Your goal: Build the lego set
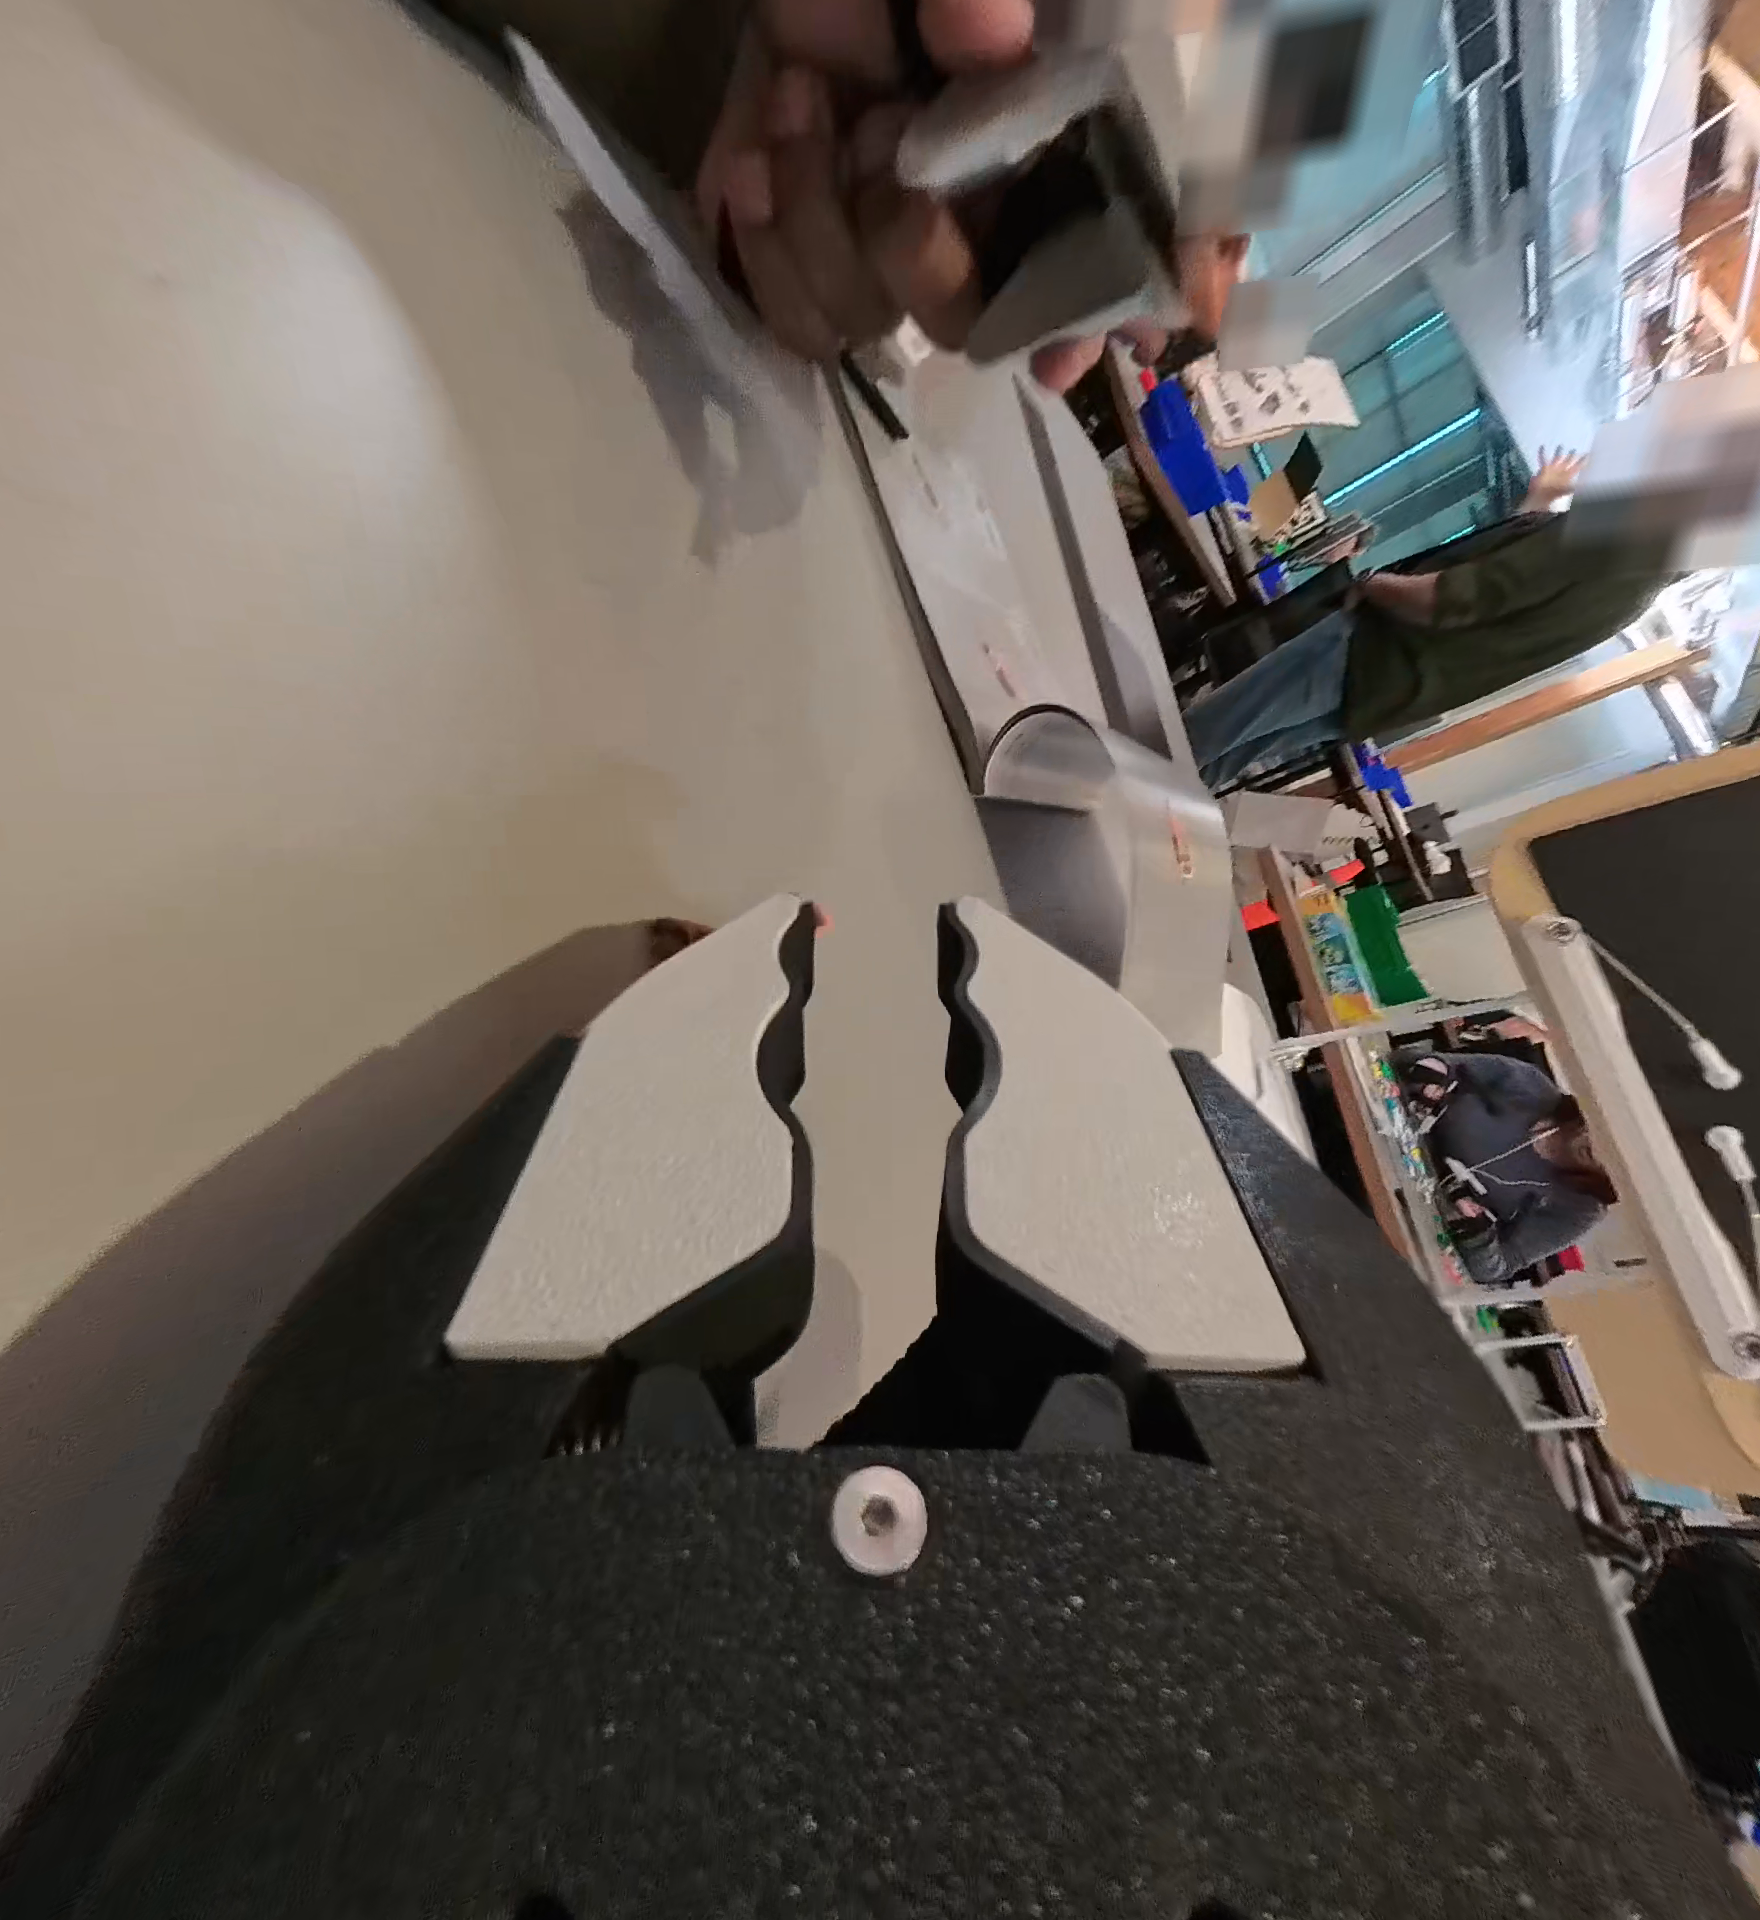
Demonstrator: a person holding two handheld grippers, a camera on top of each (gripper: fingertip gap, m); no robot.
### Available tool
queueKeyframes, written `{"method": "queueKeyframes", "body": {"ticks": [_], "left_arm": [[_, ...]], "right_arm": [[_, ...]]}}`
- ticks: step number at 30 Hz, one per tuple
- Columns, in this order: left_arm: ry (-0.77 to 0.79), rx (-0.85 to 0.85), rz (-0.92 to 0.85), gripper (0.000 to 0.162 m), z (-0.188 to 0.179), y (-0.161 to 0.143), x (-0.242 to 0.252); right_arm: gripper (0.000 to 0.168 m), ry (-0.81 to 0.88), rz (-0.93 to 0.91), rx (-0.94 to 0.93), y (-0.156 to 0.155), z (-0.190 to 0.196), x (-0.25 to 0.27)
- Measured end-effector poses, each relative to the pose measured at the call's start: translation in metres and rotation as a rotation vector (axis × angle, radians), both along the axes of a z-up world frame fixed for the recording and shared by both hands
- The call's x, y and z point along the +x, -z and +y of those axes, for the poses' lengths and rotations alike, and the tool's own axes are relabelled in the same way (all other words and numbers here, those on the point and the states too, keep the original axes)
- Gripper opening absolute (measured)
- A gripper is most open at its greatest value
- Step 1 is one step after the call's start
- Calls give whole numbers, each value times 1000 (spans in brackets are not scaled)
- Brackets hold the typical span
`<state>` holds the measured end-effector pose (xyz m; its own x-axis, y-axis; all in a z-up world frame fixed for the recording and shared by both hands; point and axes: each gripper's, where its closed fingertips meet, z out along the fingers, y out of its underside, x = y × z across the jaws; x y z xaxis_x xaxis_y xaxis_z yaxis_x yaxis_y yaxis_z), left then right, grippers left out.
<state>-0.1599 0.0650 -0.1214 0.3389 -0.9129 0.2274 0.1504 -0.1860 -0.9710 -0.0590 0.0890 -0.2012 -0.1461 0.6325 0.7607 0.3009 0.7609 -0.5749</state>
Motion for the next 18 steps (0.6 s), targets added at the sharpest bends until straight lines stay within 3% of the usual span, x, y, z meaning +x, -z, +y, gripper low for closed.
{"method": "queueKeyframes", "body": {"ticks": [4,9,18], "left_arm": [[-26,-8,-32,11,4,0,-9],[14,-30,-5,11,3,15,15],[114,89,-72,11,-42,7,51]], "right_arm": [[22,15,-46,-38,9,5,1],[22,25,-83,-74,17,7,2],[16,68,-130,-158,21,11,5]]}}
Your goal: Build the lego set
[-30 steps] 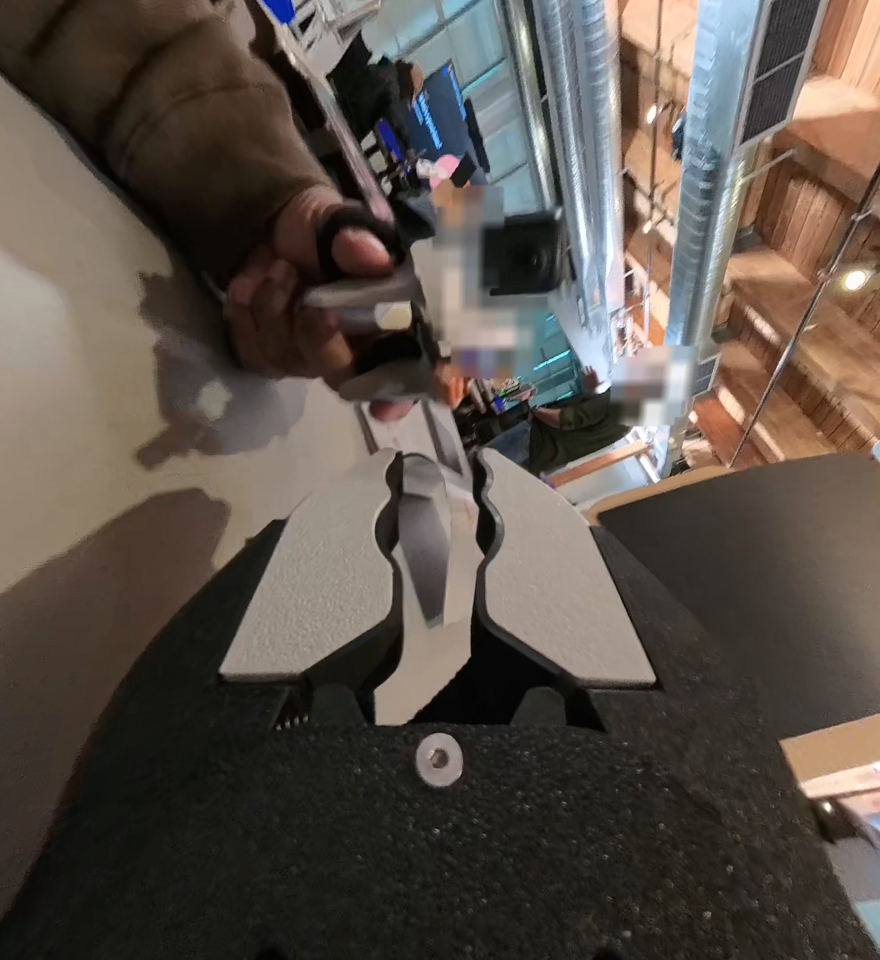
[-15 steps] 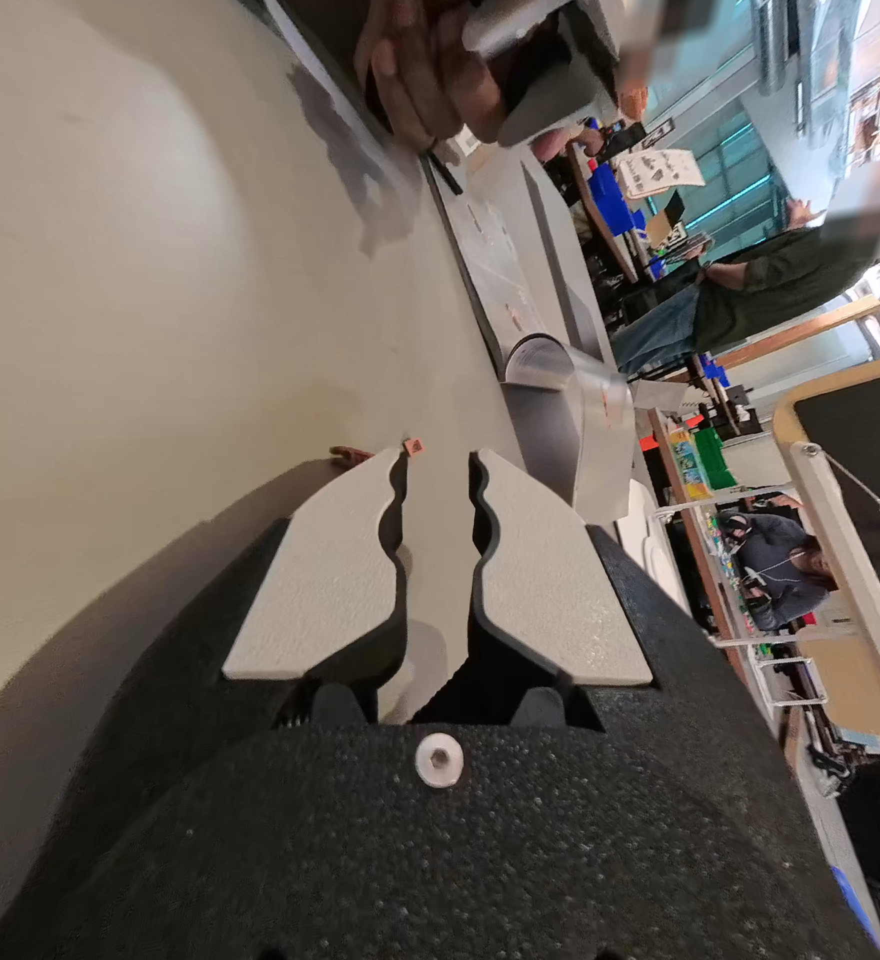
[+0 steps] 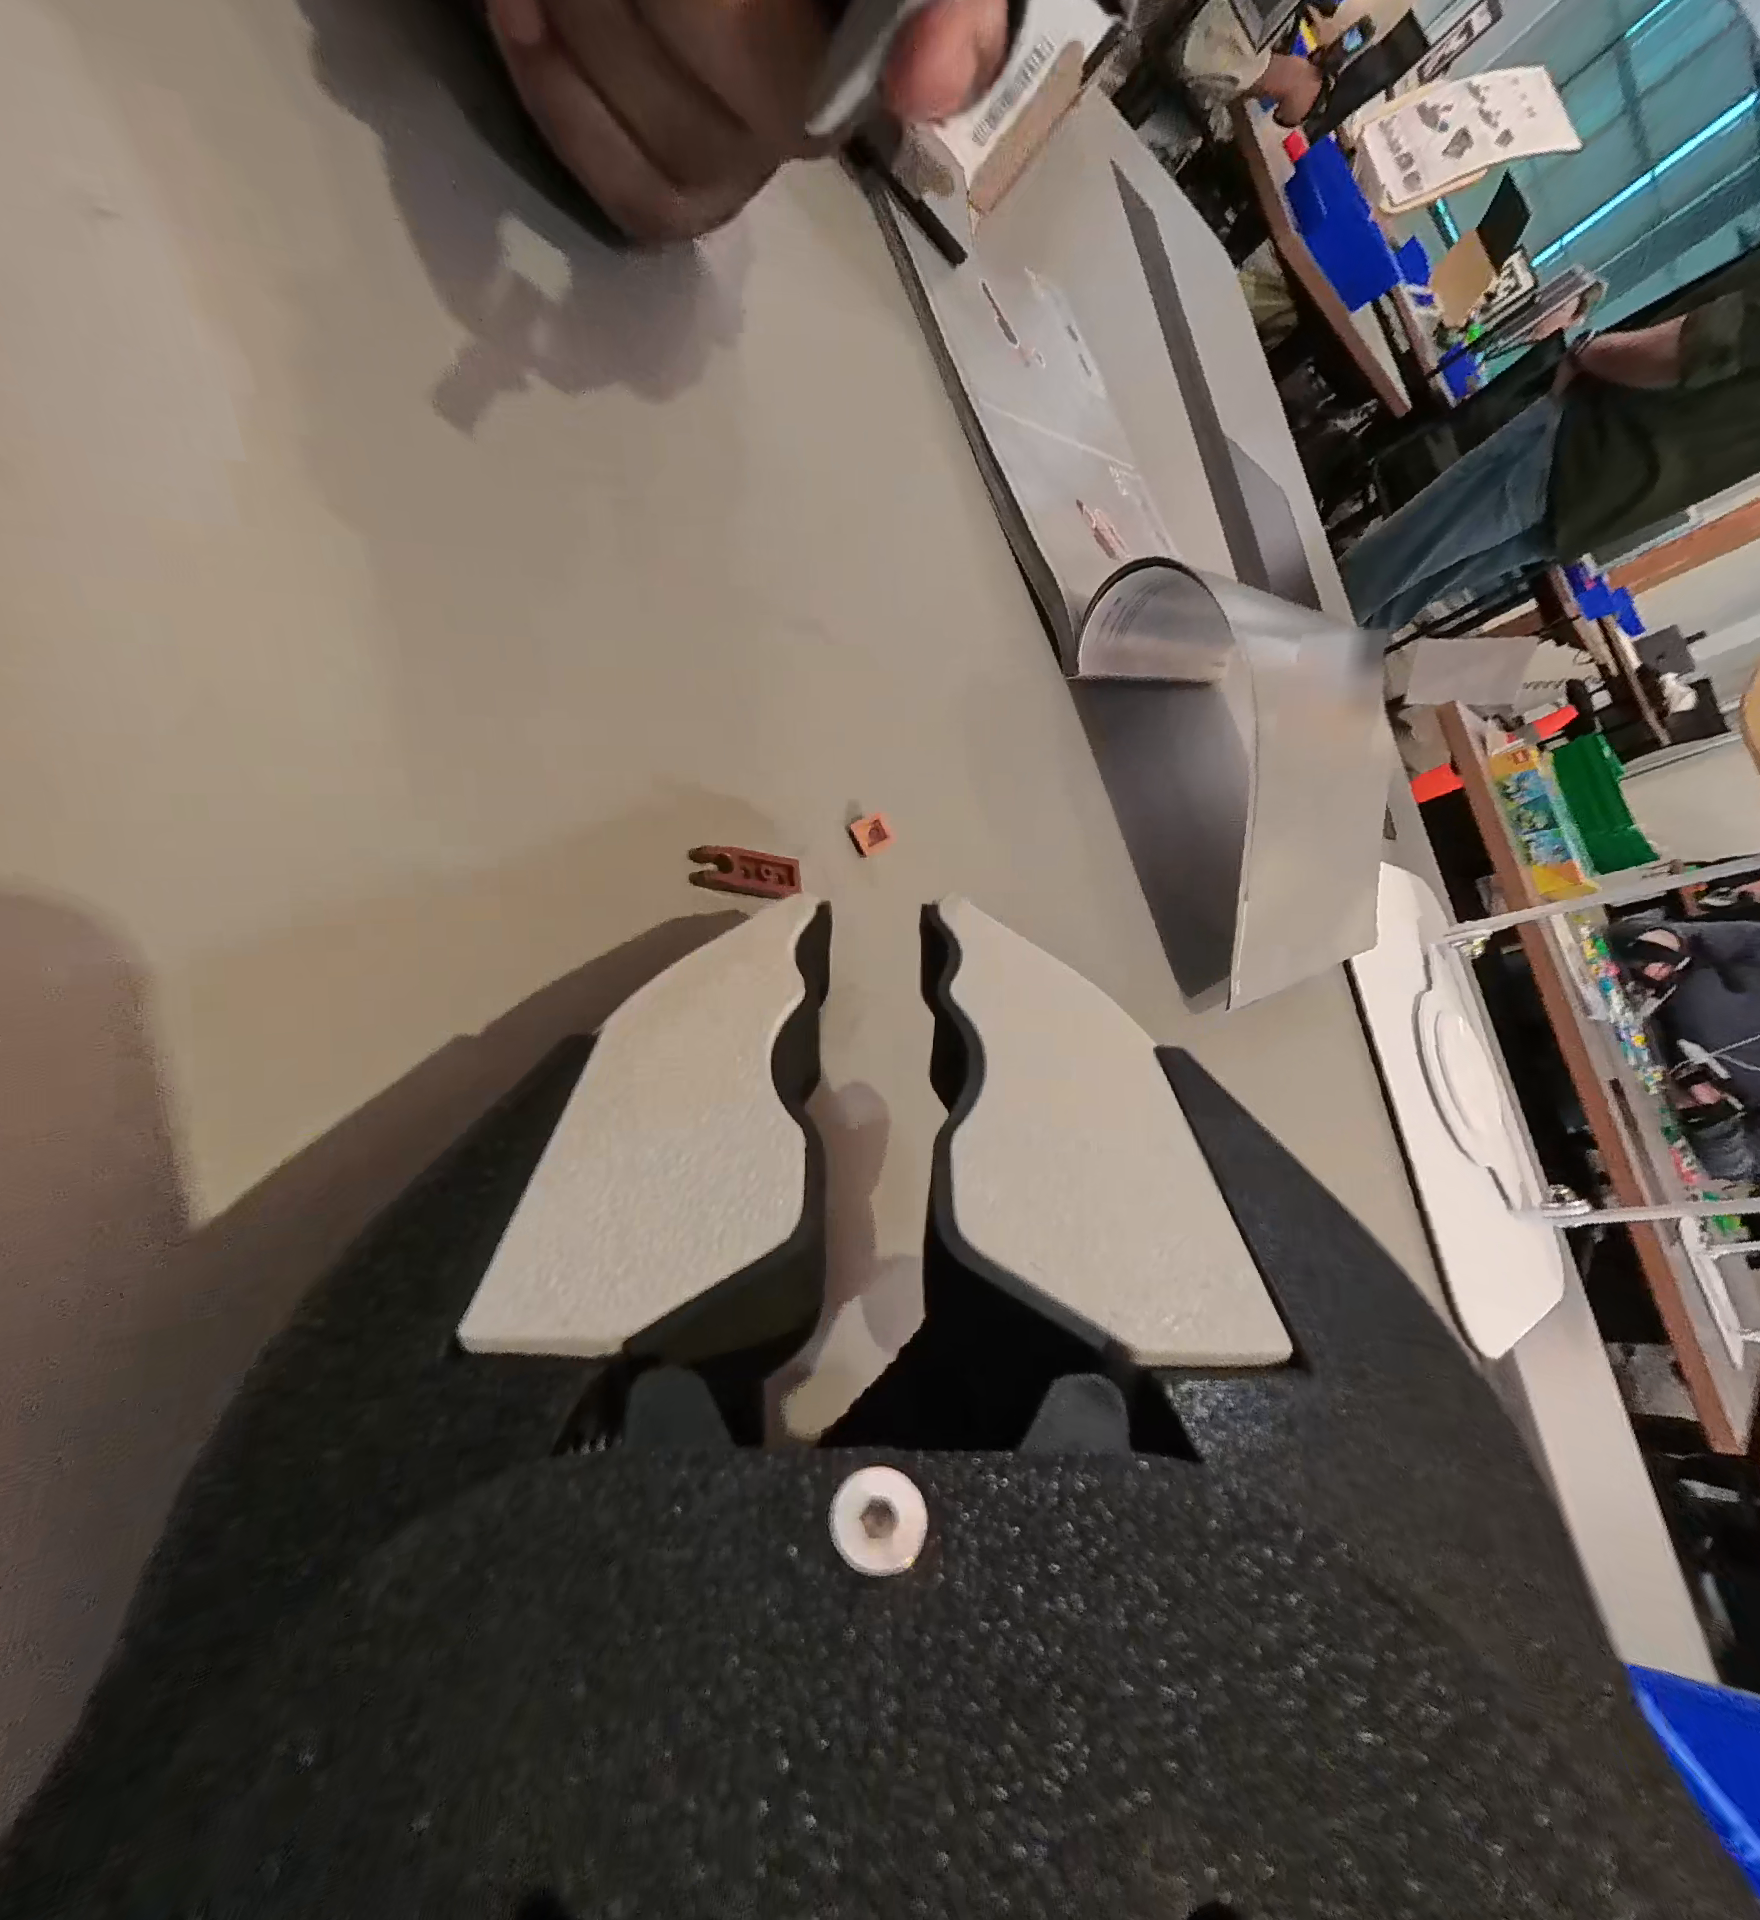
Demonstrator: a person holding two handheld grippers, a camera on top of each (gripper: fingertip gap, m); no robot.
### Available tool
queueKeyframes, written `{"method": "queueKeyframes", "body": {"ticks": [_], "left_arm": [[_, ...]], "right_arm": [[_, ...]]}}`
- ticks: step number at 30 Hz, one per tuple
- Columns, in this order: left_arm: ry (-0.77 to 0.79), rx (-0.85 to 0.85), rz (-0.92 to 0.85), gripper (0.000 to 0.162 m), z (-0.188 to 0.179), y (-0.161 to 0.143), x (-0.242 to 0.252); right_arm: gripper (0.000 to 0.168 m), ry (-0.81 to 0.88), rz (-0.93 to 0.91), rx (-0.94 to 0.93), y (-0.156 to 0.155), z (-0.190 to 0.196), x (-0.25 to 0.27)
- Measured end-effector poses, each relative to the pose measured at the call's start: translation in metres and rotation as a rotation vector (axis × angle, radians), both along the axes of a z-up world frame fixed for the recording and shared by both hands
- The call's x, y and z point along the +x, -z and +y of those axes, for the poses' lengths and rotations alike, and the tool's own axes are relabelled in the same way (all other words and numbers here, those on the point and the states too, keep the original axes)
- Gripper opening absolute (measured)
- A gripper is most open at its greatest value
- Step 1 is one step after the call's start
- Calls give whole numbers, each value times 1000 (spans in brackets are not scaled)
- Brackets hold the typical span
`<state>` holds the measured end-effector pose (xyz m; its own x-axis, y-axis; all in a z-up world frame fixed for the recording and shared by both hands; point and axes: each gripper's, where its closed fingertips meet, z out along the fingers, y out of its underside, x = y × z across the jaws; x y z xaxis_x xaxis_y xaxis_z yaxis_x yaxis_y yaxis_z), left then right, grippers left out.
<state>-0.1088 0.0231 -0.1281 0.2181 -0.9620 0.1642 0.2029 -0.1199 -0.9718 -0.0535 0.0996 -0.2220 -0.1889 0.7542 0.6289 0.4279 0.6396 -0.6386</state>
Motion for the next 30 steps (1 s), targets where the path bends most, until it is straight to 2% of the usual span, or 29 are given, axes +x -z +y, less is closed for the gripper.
{"method": "queueKeyframes", "body": {"ticks": [6,12,19,24,30], "left_arm": [[18,-7,8,11,-1,1,2],[14,-7,30,11,0,3,5],[5,-7,48,11,3,5,6],[1,-8,70,11,4,7,9],[-3,-8,87,11,7,9,12]], "right_arm": [[12,39,-18,-70,0,3,1],[17,125,-56,-218,1,0,1],[24,321,-170,-386,12,-7,7],[24,348,-192,-522,12,-19,8],[24,377,-218,-564,22,-23,-1]]}}
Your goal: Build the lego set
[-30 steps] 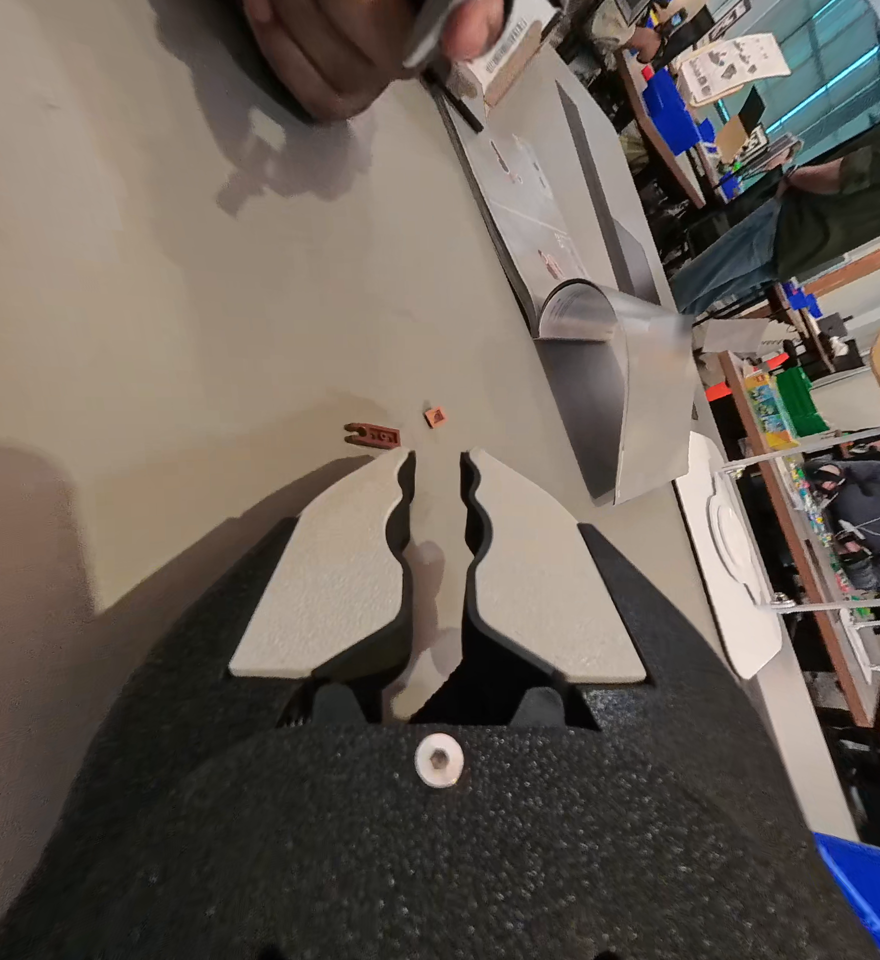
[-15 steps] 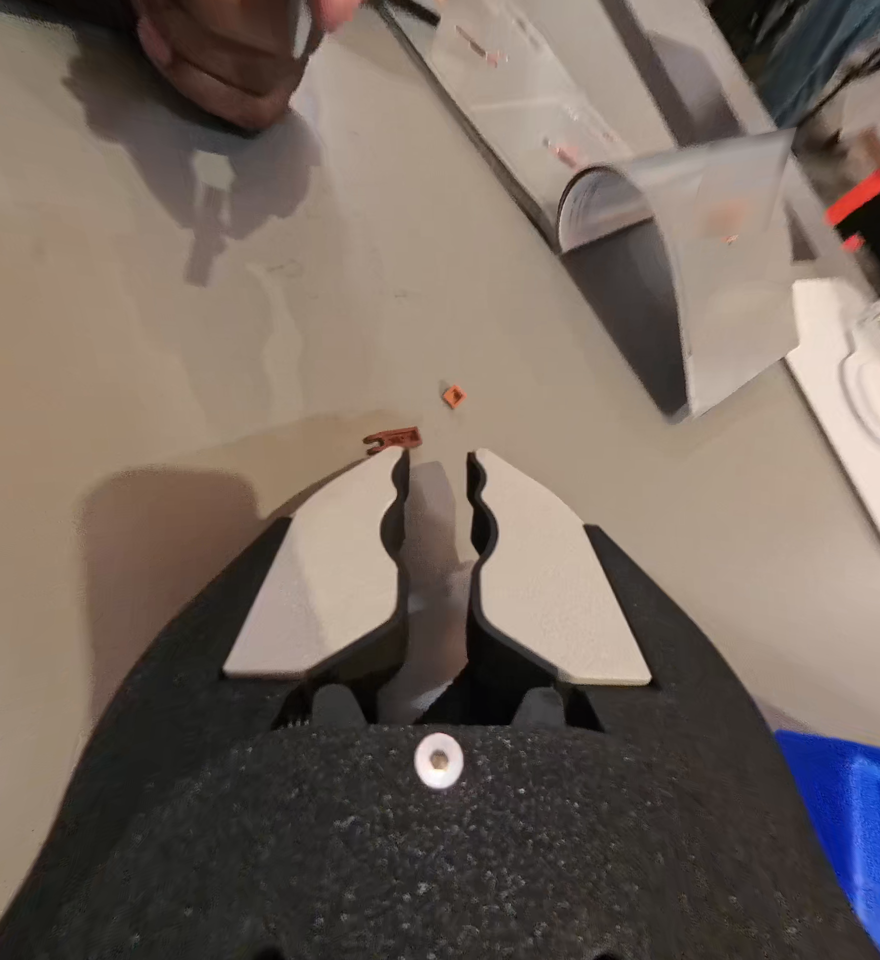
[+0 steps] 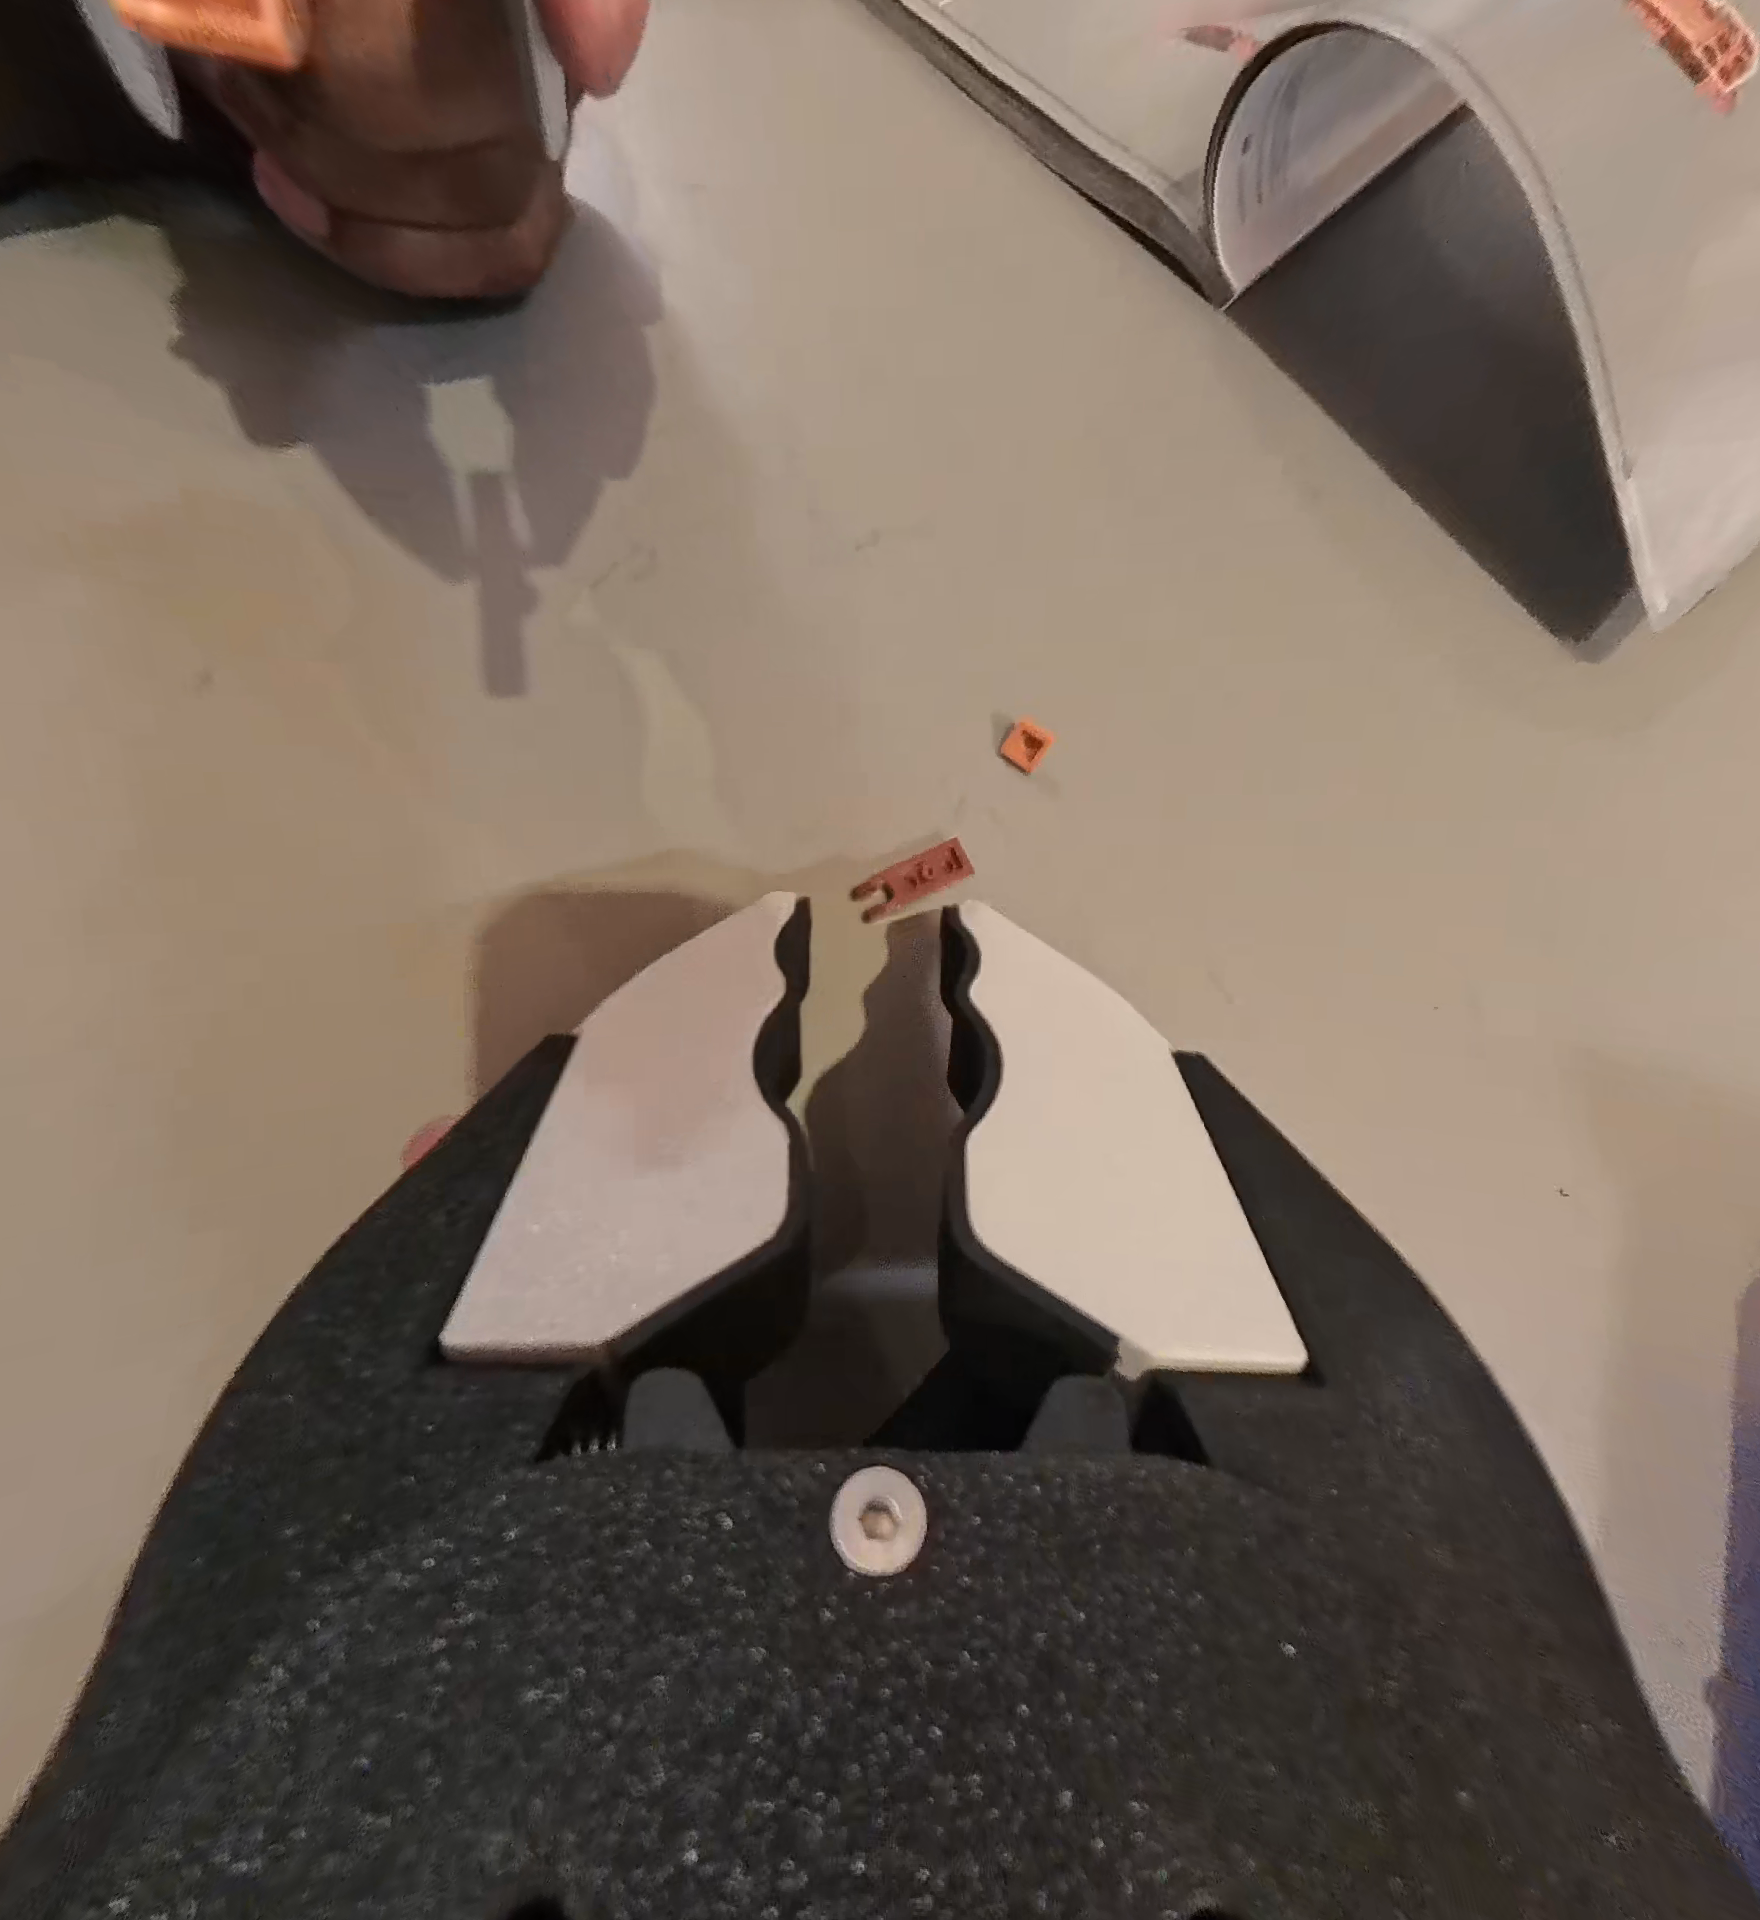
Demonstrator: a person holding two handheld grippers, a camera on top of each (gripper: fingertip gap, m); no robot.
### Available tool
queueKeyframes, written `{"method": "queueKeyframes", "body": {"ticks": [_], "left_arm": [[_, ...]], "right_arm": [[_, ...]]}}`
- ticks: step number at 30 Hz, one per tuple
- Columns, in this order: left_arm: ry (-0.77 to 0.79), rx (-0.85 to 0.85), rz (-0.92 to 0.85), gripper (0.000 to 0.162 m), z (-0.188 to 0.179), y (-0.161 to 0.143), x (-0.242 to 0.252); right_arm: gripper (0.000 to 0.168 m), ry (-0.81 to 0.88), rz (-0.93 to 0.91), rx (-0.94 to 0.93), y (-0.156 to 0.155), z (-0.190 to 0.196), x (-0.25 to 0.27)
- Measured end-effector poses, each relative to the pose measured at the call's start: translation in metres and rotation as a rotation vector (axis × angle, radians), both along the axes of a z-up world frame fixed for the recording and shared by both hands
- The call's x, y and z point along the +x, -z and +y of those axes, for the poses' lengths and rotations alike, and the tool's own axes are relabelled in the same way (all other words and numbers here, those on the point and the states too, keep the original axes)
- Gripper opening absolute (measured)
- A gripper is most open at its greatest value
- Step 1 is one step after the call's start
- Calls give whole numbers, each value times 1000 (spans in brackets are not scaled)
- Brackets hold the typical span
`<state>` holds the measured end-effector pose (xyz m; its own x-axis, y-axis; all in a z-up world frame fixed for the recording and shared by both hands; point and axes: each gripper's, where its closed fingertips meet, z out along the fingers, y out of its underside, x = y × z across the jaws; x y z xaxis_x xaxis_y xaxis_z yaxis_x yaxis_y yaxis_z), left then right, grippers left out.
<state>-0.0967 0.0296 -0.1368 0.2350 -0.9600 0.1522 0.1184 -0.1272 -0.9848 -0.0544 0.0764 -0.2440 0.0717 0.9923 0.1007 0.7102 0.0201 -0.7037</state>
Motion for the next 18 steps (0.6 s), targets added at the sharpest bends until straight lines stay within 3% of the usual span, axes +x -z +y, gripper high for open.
{"method": "queueKeyframes", "body": {"ticks": [13,18], "left_arm": [[-70,-1,116,11,10,13,3],[-121,-12,206,11,17,24,-1]], "right_arm": [[1,4,-68,119,5,10,-6],[4,-51,-42,66,2,7,-2]]}}
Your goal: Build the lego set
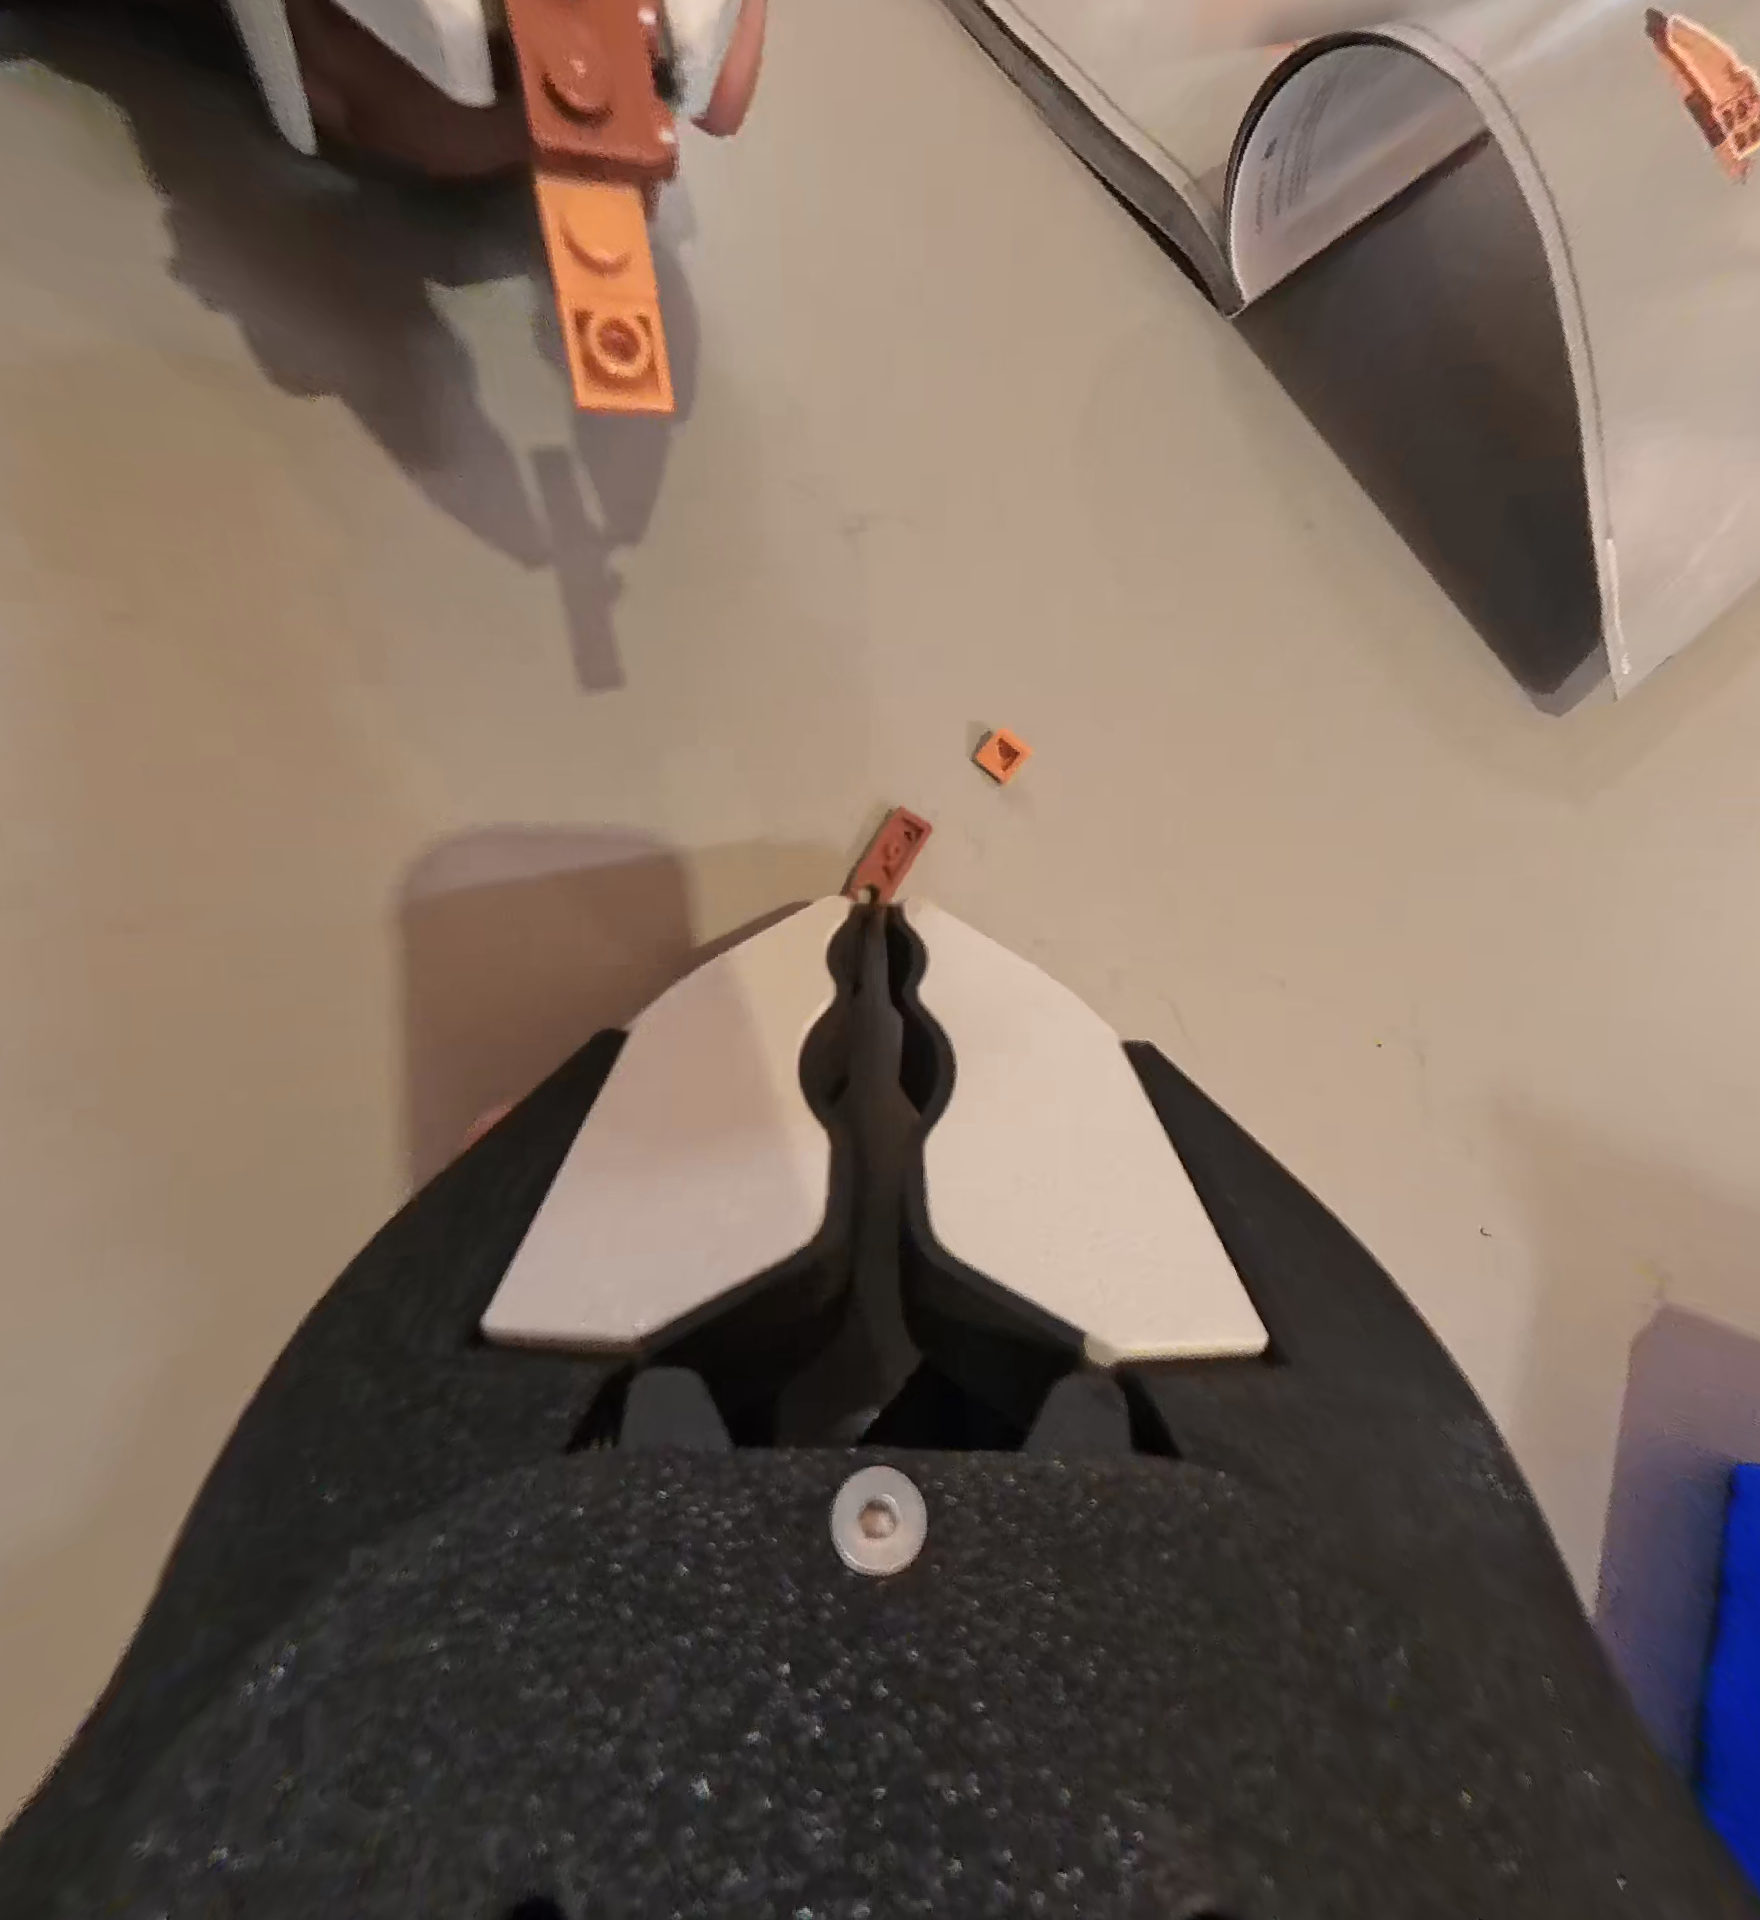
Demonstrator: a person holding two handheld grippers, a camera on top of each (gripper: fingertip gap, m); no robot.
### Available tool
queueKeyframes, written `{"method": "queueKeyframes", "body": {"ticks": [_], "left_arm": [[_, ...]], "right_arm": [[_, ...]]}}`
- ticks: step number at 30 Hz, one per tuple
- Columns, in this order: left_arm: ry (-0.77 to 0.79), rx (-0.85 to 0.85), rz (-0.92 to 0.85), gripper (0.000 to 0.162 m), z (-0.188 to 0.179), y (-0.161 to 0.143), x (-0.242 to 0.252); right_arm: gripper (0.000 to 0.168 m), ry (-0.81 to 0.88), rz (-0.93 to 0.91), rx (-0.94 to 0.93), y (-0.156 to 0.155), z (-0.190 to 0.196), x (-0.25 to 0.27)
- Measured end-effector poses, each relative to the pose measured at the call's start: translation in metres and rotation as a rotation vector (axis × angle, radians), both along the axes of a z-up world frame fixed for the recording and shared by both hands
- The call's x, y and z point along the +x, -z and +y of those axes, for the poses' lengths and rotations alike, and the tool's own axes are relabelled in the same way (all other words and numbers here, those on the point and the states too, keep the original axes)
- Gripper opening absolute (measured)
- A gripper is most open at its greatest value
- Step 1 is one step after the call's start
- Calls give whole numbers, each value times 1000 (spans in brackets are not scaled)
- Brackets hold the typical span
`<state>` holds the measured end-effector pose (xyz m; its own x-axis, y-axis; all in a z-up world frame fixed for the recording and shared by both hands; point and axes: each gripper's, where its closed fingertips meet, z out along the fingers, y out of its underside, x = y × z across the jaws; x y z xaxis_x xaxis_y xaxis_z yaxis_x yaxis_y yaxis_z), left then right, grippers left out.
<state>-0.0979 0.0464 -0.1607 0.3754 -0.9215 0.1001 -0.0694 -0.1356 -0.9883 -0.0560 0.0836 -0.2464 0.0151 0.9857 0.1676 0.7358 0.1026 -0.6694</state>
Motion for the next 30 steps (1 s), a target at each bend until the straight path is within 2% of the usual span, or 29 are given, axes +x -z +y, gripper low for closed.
{"method": "queueKeyframes", "body": {"ticks": [2,8,12,18,22,30], "left_arm": [[-6,-4,8,11,1,1,-1],[-9,-11,34,11,2,5,1],[-14,-19,59,11,3,9,3],[-47,-65,128,11,7,20,2],[-57,-78,169,11,8,26,3],[-87,-155,518,11,6,74,3]], "right_arm": [[14,1,5,-26,-1,0,1],[19,31,-5,-19,1,0,-1],[10,37,-16,43,2,1,-5],[8,-20,-12,107,0,4,-3],[7,-92,71,78,-10,0,-5],[8,-132,108,65,-19,-3,-3]]}}
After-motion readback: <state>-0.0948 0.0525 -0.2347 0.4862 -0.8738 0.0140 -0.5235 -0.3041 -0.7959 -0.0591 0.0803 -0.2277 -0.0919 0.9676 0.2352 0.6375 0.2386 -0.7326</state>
